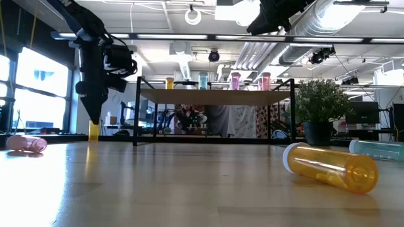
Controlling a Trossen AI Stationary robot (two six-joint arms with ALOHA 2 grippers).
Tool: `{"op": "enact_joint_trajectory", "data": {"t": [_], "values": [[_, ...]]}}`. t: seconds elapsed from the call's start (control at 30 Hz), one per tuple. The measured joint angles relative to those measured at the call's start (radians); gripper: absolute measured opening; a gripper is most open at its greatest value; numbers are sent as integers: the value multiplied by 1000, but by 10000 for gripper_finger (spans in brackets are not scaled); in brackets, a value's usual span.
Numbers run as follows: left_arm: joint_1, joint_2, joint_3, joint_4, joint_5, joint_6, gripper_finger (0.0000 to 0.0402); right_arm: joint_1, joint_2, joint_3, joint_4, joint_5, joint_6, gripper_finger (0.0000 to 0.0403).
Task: Pick and place medicine bottles onto shelf by color
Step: Put the top orange pill bottle aligned with the other orange pill bottle
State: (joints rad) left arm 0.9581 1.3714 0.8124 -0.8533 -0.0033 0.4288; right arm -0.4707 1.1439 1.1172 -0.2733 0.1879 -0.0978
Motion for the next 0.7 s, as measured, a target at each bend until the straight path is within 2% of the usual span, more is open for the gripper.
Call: {"op": "enact_joint_trajectory", "data": {"t": [0.1, 0.23, 0.5, 0.7], "values": [[0, -26, 26, -72, -2, -34, 111, 0, 0, 0, 0, 0, 0, 147], [-5, -54, 119, -218, -8, -84, 110, 0, 0, 0, 0, 0, 14, 147], [-42, -76, 429, -437, -46, -193, 116, 0, 0, 0, 0, 0, 41, 147], [-108, -76, 650, -457, -70, -257, 117, 0, 0, 0, -1, 0, 39, 147]]}}
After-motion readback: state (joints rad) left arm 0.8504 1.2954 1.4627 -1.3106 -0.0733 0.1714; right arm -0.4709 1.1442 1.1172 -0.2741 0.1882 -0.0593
